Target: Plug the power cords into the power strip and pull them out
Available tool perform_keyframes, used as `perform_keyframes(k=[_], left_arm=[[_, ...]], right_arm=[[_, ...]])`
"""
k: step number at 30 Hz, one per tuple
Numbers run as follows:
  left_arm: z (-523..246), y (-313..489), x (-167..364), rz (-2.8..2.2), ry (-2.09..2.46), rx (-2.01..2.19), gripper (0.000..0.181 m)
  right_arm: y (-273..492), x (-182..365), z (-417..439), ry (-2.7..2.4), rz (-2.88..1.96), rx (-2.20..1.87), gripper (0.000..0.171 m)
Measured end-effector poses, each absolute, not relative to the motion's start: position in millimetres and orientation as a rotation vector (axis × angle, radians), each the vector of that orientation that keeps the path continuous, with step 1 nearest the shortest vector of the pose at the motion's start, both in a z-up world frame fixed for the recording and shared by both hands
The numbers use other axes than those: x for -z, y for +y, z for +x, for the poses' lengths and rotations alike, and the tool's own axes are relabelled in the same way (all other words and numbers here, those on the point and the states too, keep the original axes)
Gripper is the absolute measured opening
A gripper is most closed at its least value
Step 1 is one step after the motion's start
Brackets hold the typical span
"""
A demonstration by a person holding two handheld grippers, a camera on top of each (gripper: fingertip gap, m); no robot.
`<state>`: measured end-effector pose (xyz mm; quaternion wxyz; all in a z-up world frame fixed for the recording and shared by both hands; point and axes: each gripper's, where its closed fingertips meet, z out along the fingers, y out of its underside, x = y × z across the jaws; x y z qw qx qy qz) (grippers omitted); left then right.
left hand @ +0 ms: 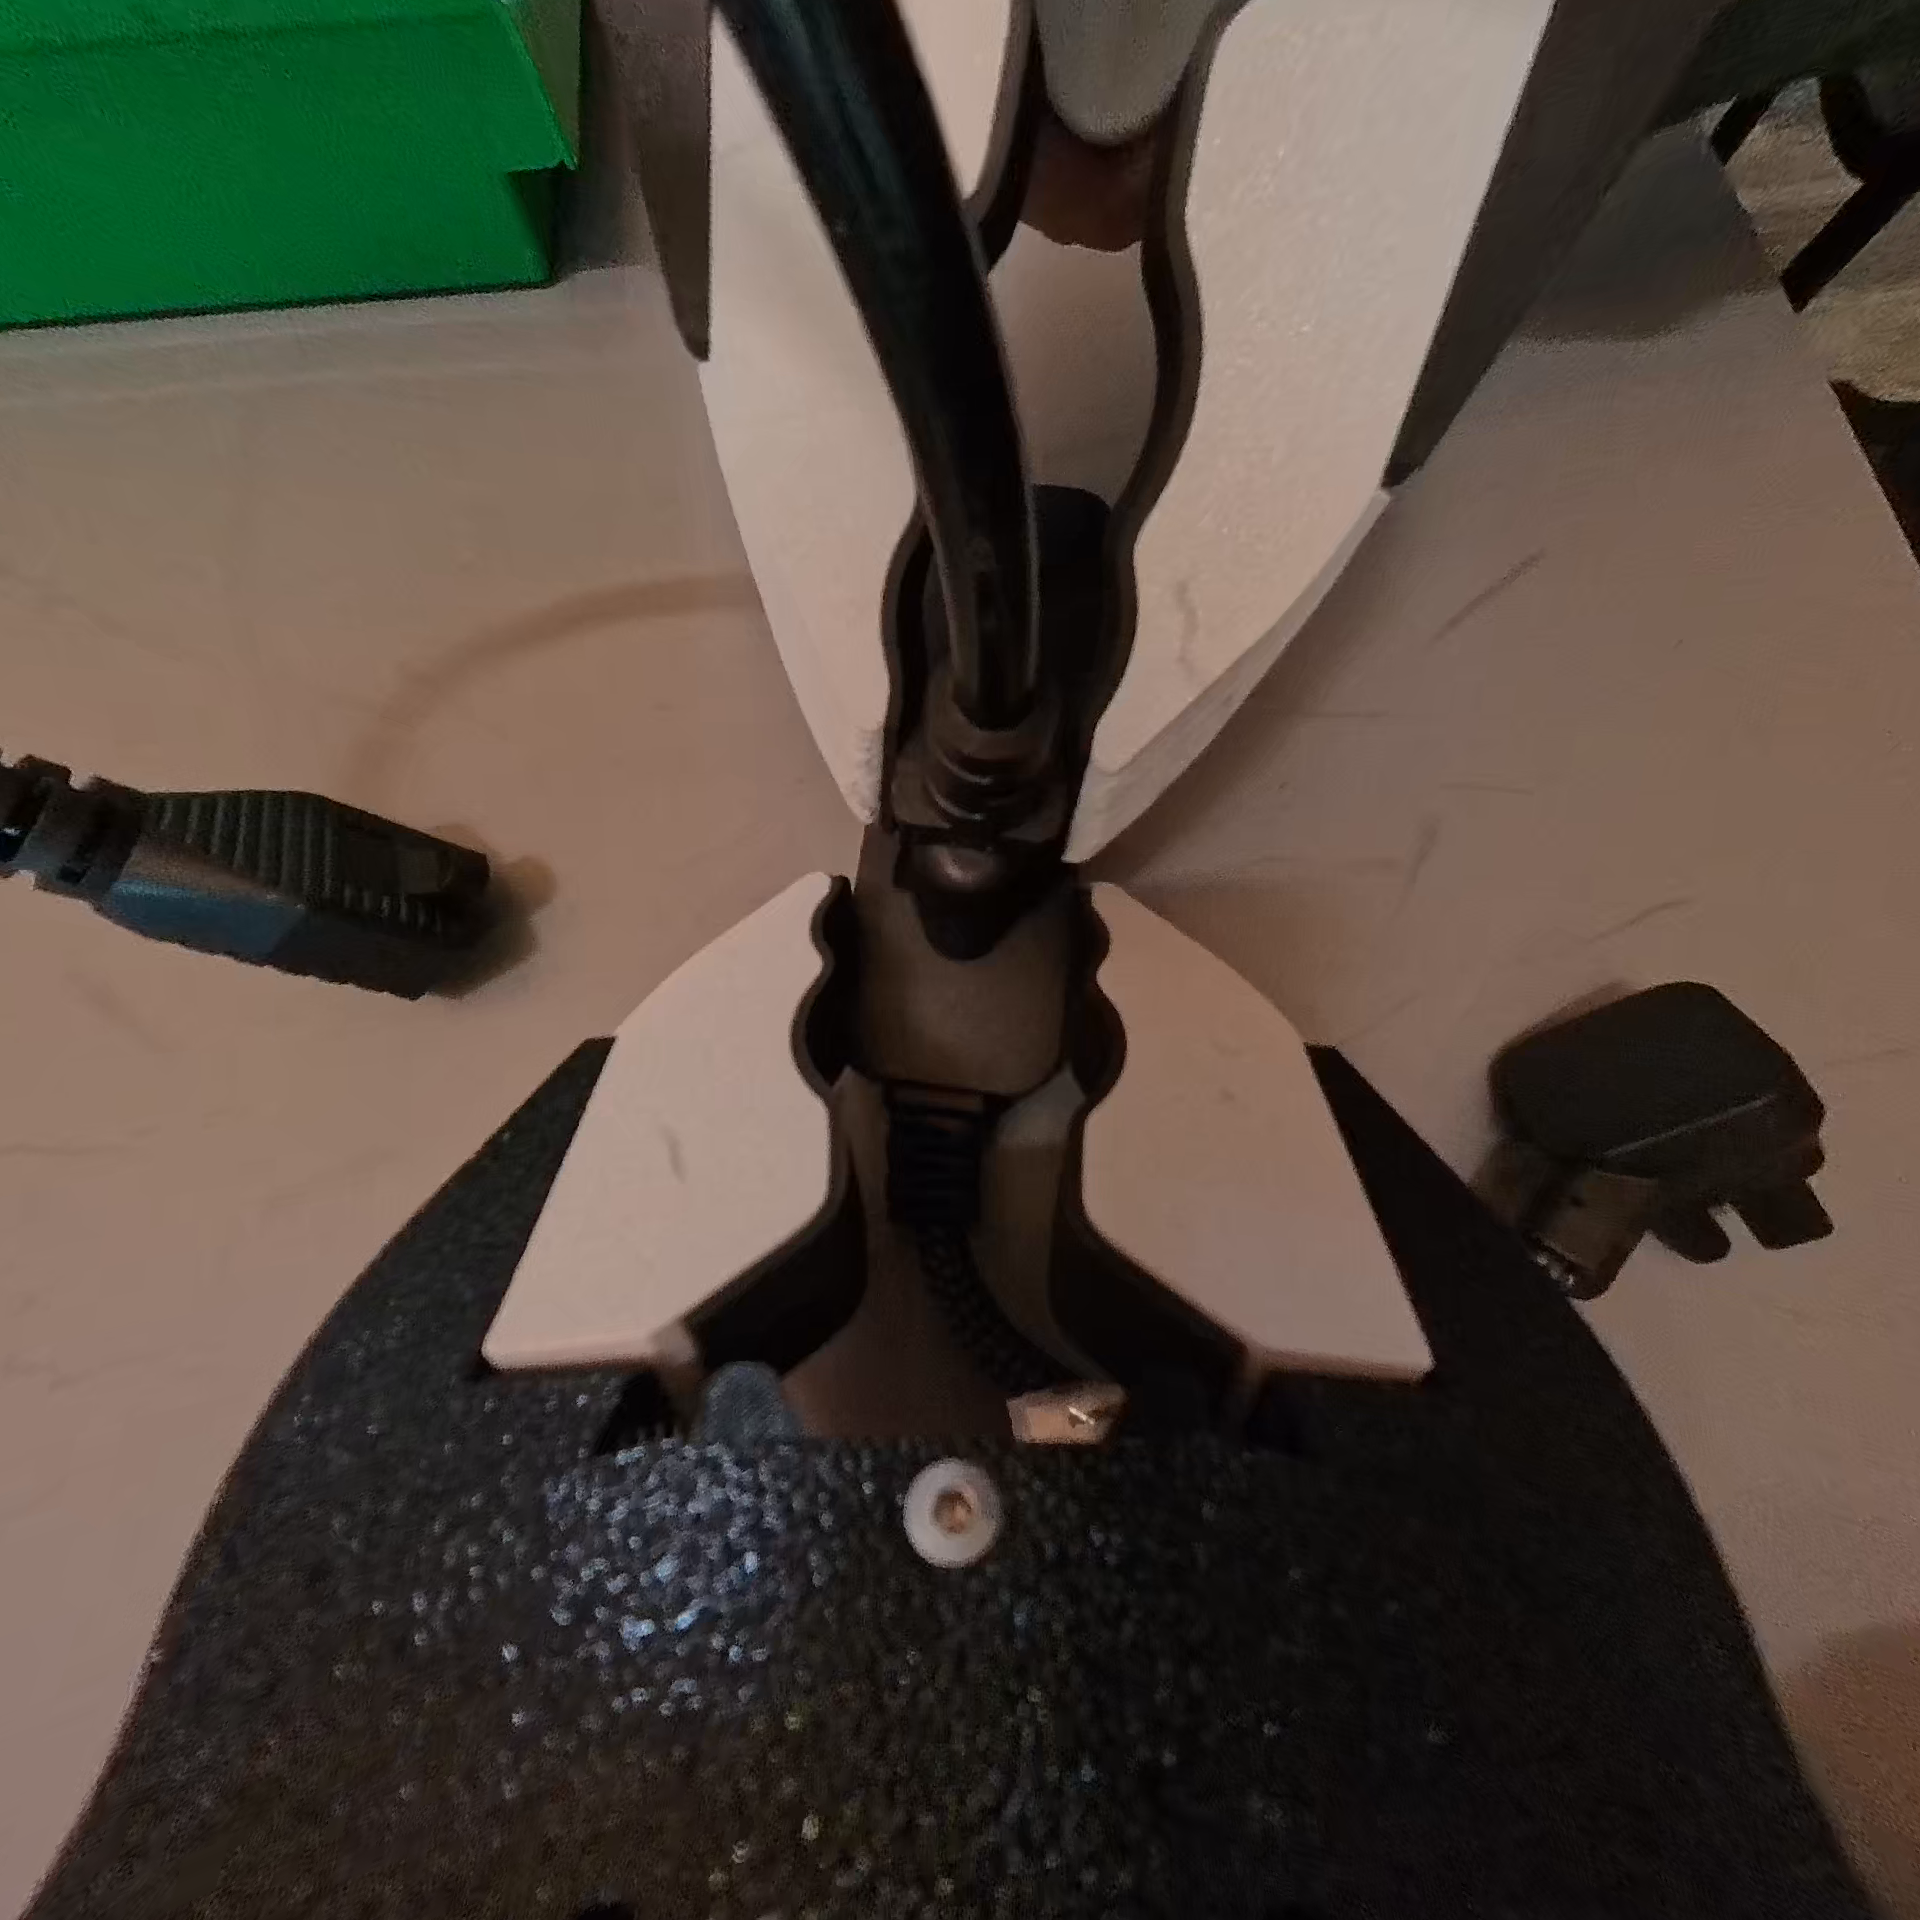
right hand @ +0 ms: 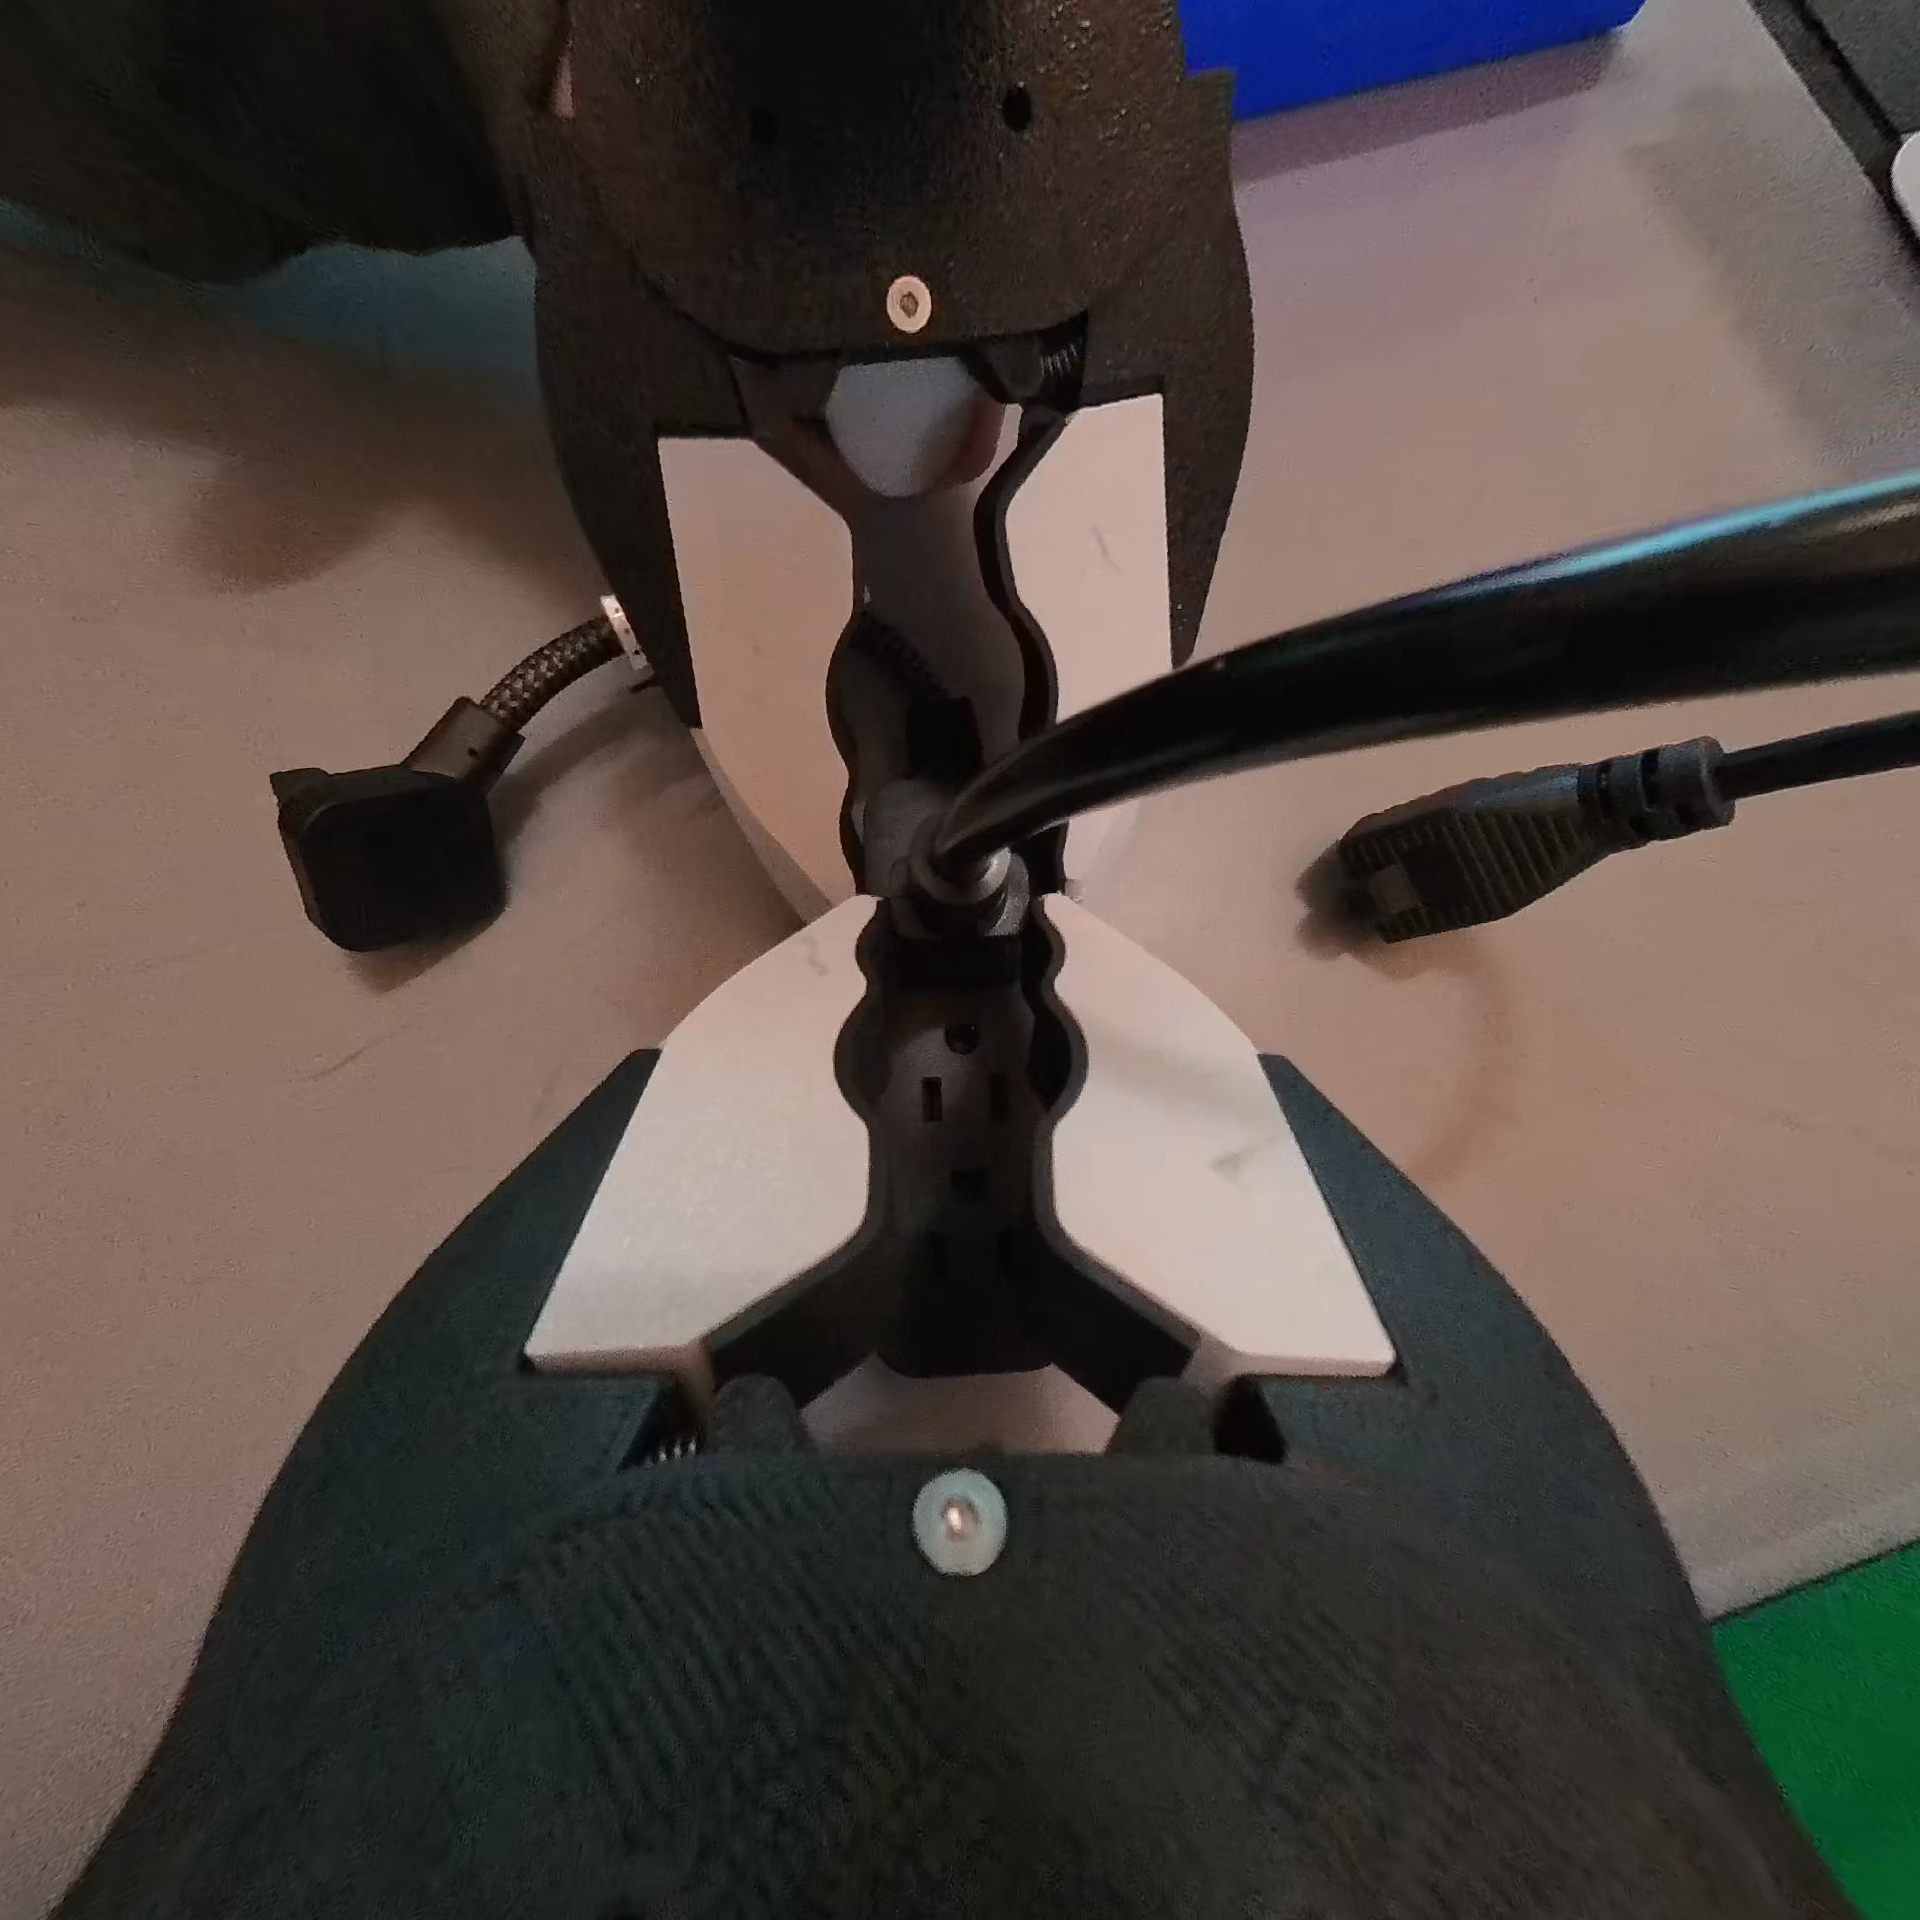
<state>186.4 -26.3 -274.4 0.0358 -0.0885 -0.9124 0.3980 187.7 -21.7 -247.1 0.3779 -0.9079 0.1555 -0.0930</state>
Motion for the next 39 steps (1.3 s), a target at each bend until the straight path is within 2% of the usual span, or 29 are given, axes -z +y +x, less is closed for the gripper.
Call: perform_keyframes(k=[14, 22, 31, 39], left_arm=[[186, -28, 275, -0.268, -2.81, -1.207, 0.04], [181, -18, 281, -0.267, -2.834, -1.032, 0.045], [179, -15, 284, -0.417, -2.915, -0.833, 0.043], [184, -19, 285, -0.318, -2.968, -0.817, 0.043]], right_arm=[[-23, 246, 188, 0.436, -2.235, 0.259, 0.024], [-20, 246, 180, 0.373, -2.267, 0.205, 0.024], [-16, 244, 179, 0.389, -2.223, 0.207, 0.023], [-22, 244, 181, 0.368, -2.283, 0.267, 0.024]])
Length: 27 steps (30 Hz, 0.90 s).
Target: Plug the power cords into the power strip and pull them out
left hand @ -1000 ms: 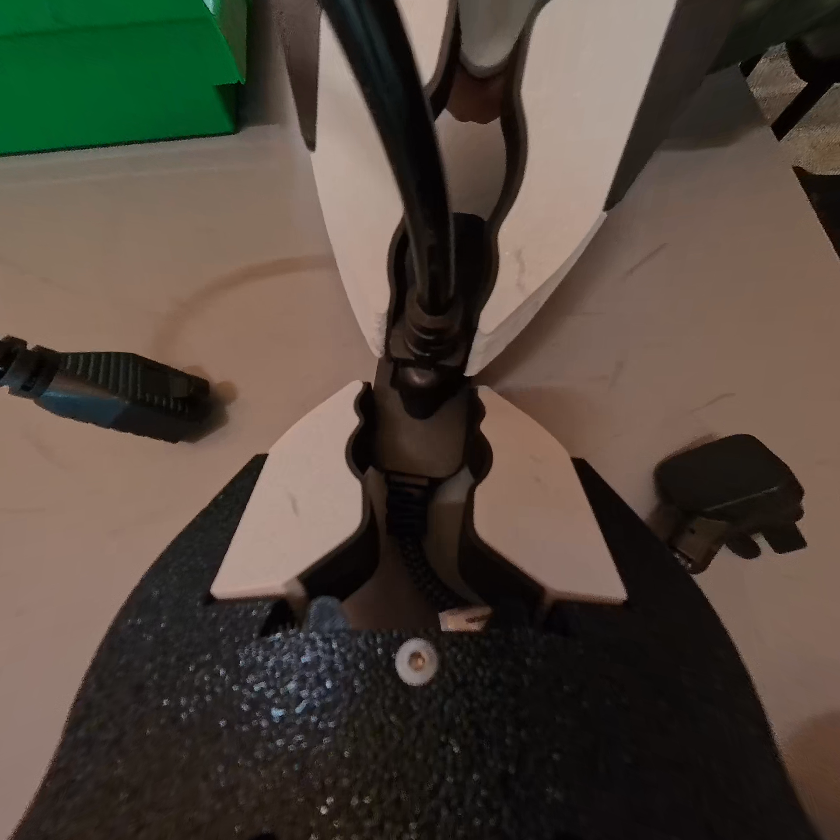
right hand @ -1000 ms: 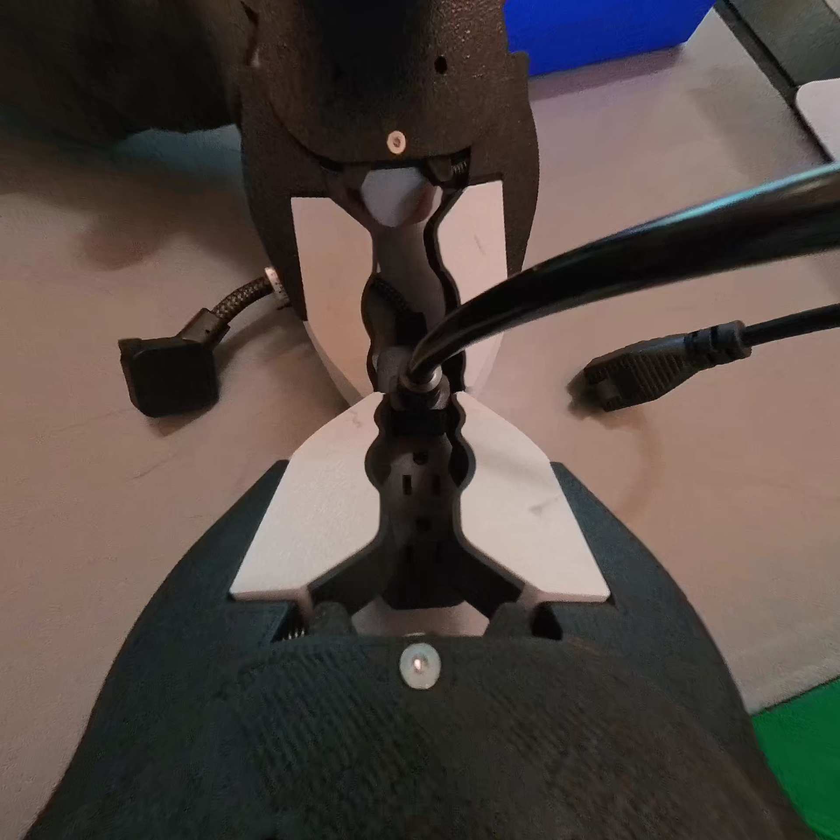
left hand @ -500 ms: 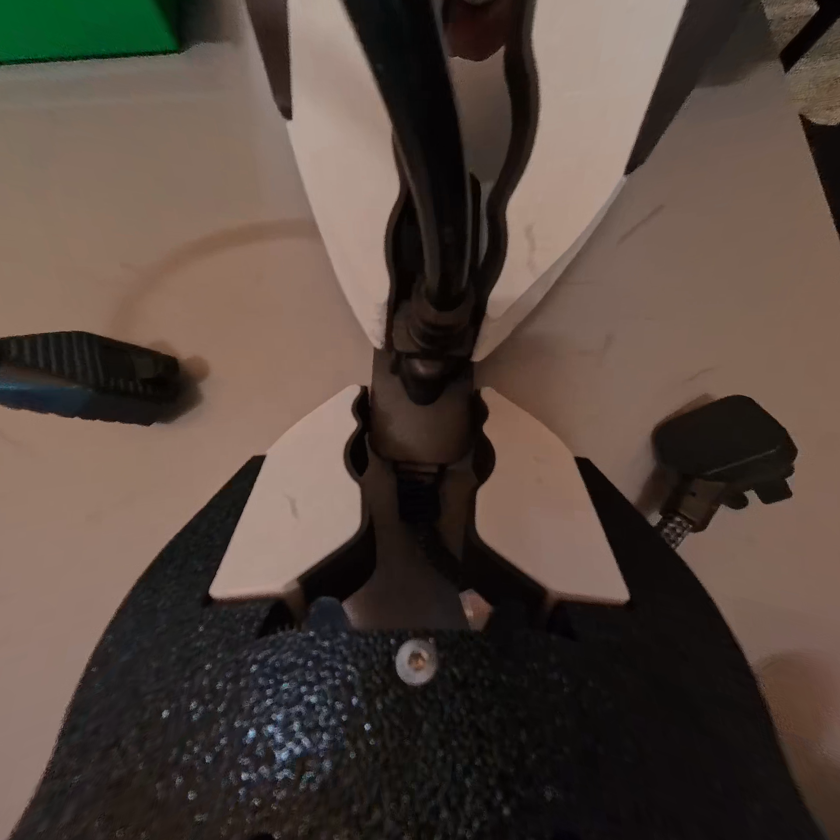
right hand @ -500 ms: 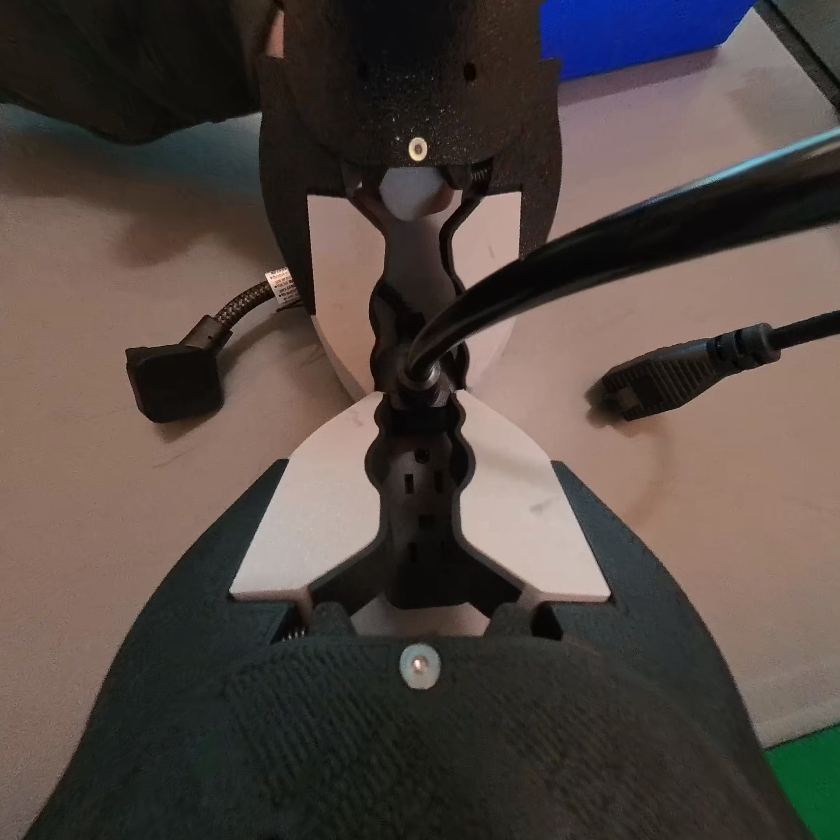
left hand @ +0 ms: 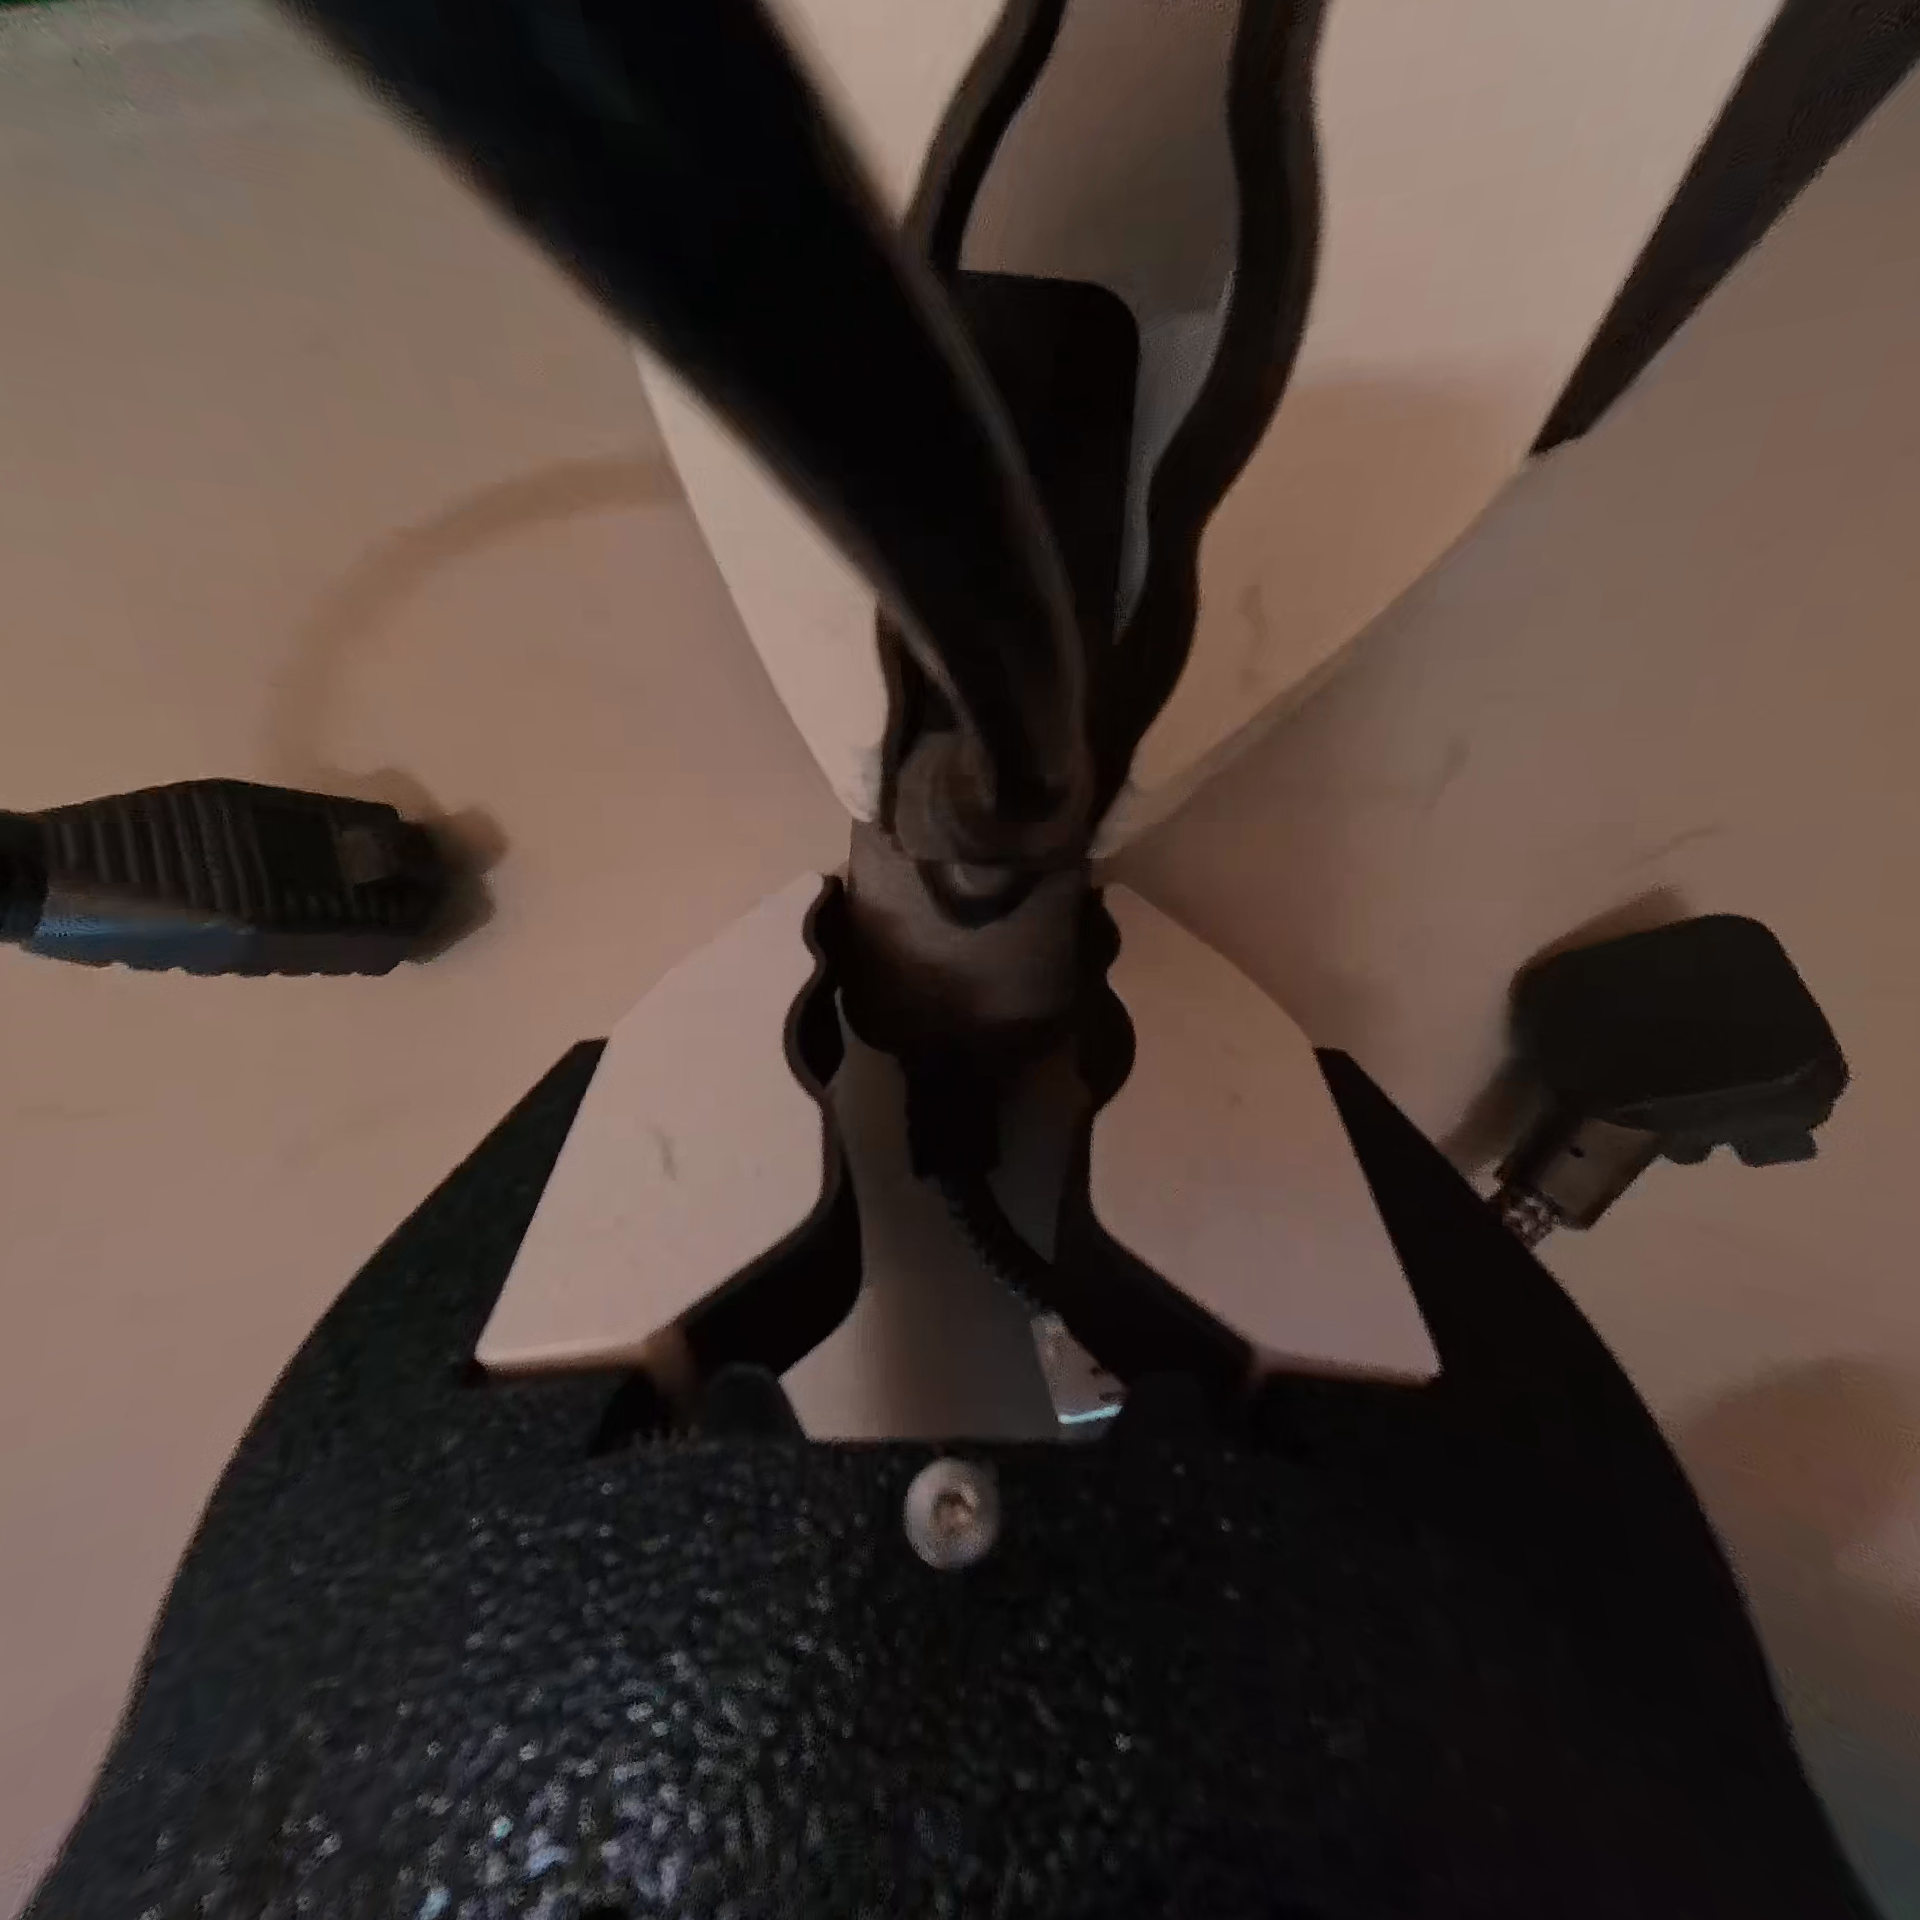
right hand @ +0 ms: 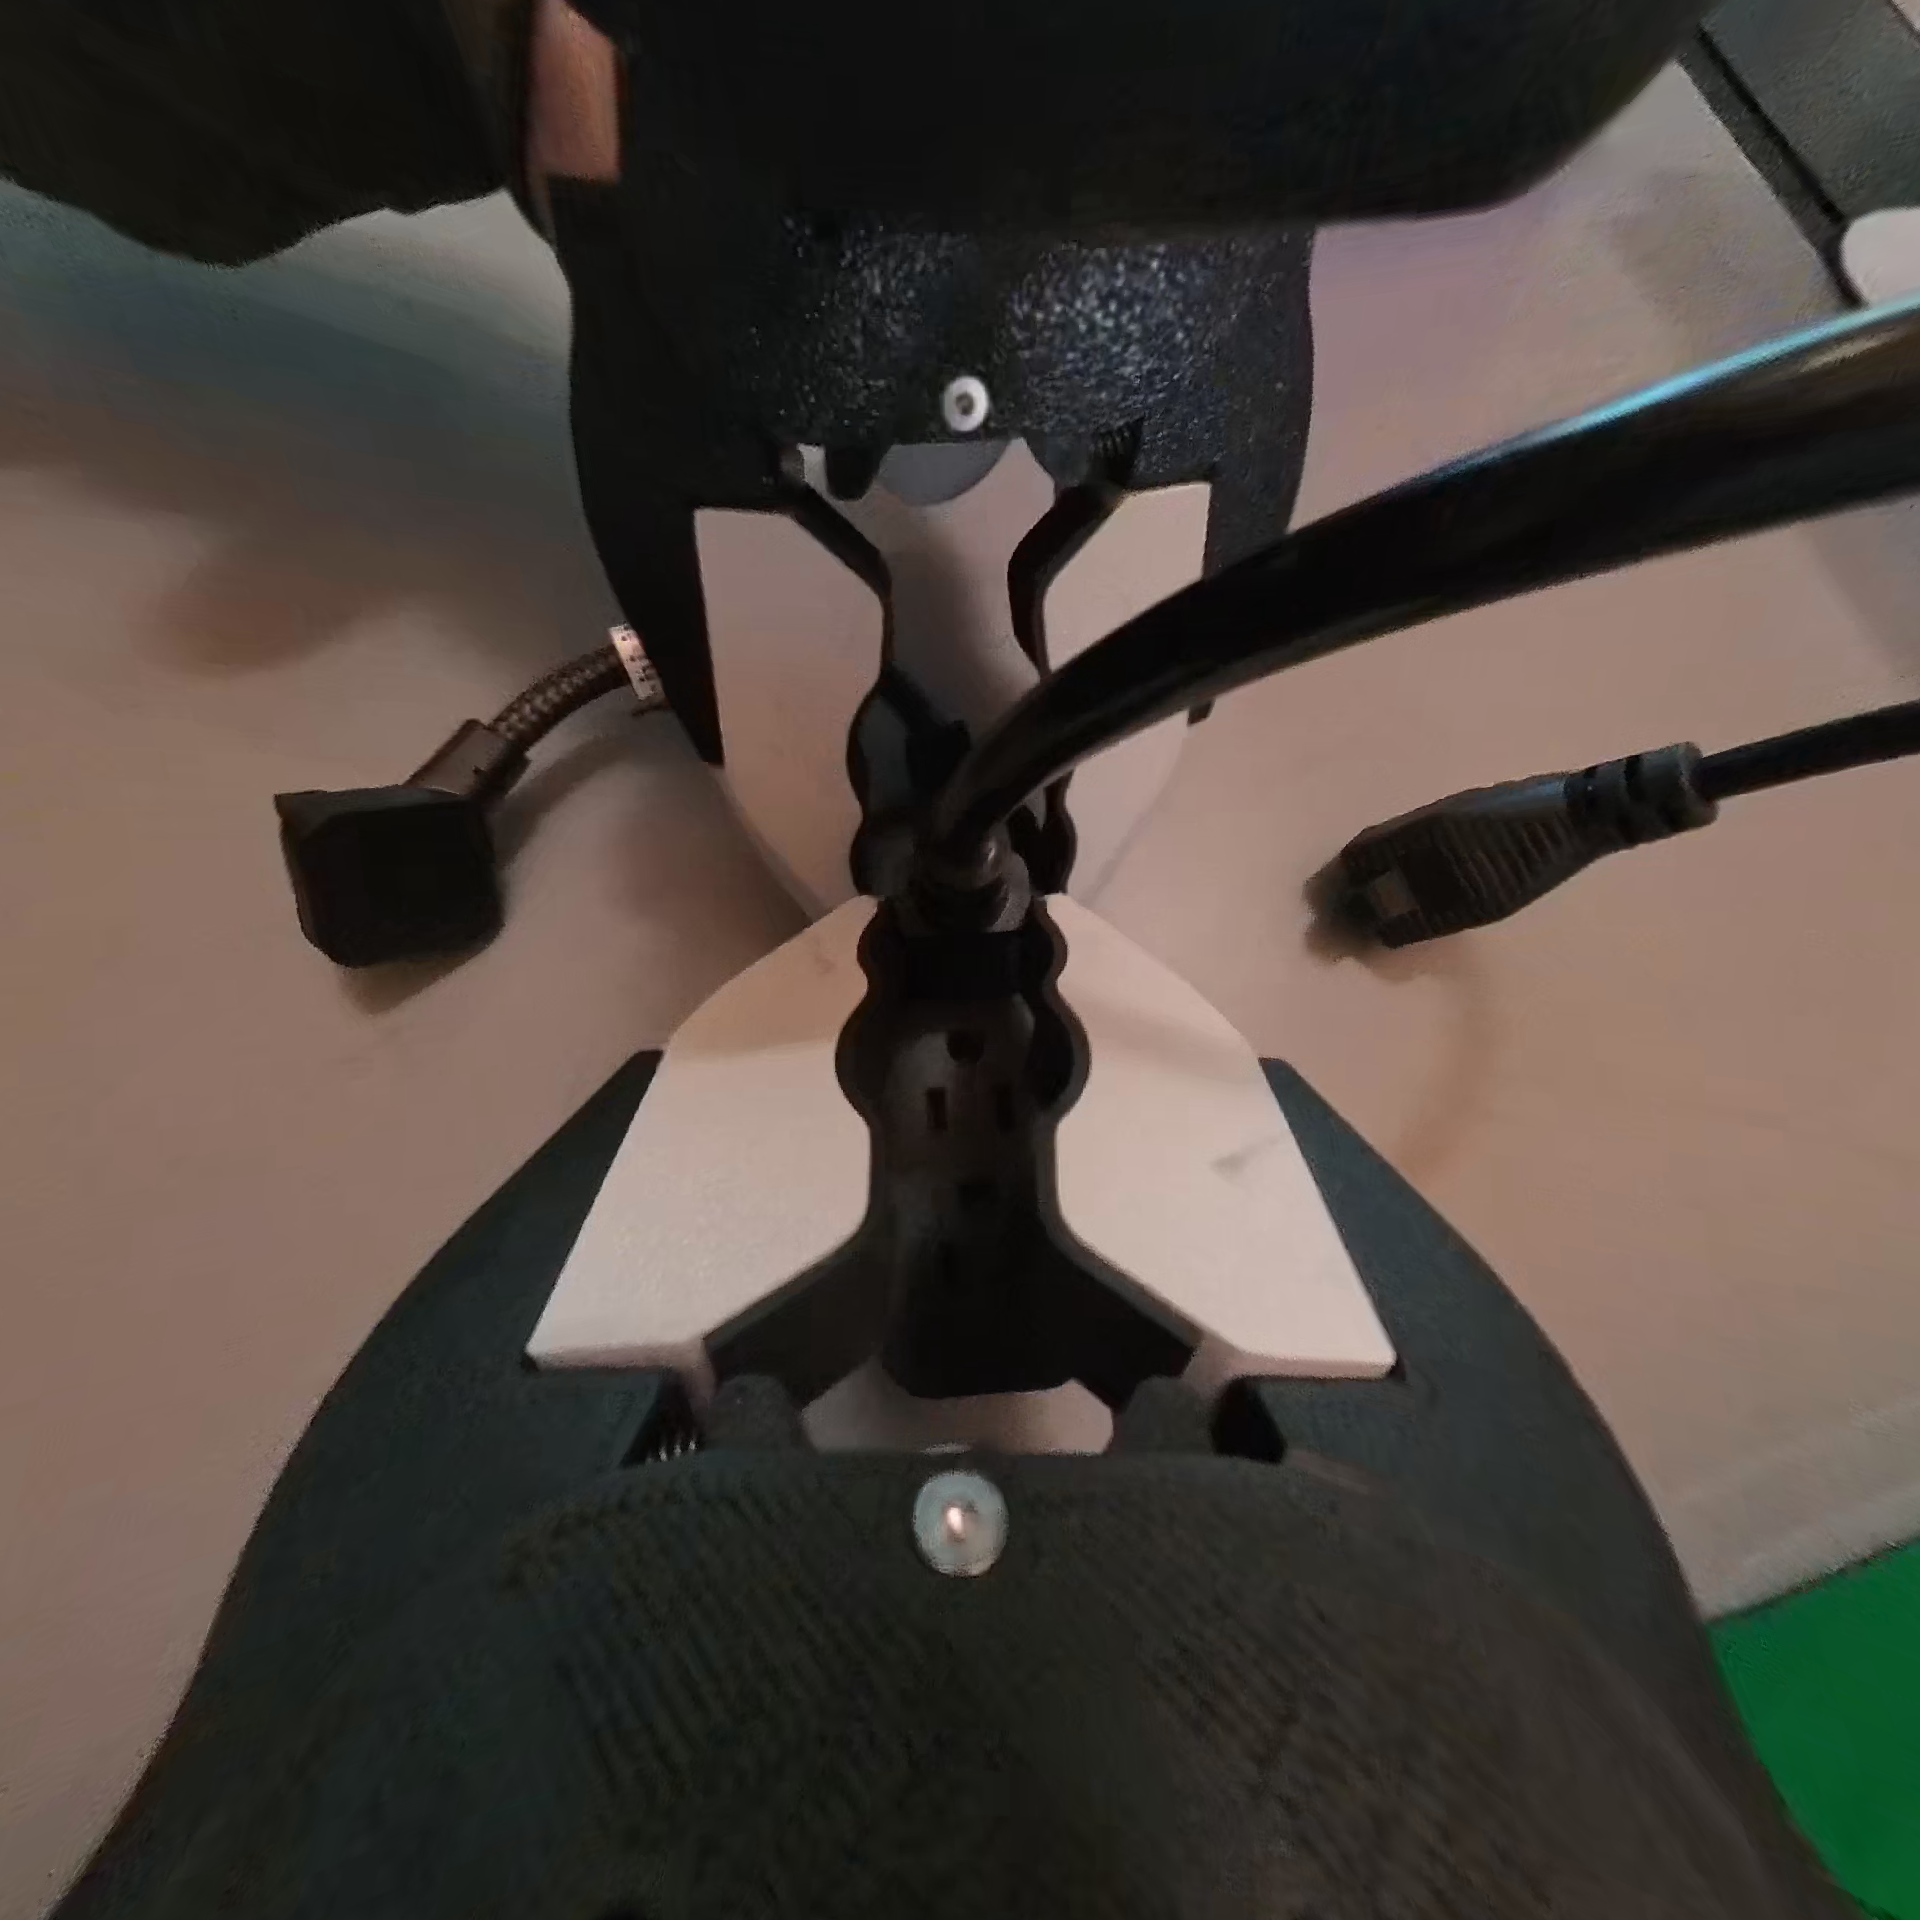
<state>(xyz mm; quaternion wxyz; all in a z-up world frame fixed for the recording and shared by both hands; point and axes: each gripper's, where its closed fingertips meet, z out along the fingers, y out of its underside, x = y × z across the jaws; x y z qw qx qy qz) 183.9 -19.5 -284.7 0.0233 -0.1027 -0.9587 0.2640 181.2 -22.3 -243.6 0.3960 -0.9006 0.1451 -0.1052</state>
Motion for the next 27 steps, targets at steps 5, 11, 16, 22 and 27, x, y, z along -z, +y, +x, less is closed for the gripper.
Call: perform_keyframes(k=[5, 11, 16, 22, 27], left_arm=[[188, -25, 285, -0.201, -2.997, -0.853, 0.044], [186, -28, 286, -0.209, -2.98, -0.847, 0.043], [193, -29, 286, -0.166, -2.956, -0.883, 0.043], [192, -29, 286, -0.209, -2.966, -0.82, 0.043], [191, -29, 286, -0.213, -2.942, -0.853, 0.043]], right_arm=[[-29, 244, 190, 0.478, -2.171, 0.189, 0.024], [-33, 244, 187, 0.397, -2.226, 0.178, 0.024], [-33, 244, 193, 0.434, -2.173, 0.195, 0.024], [-31, 246, 192, 0.419, -2.257, 0.16, 0.025], [-28, 248, 192, 0.394, -2.279, 0.194, 0.025]])
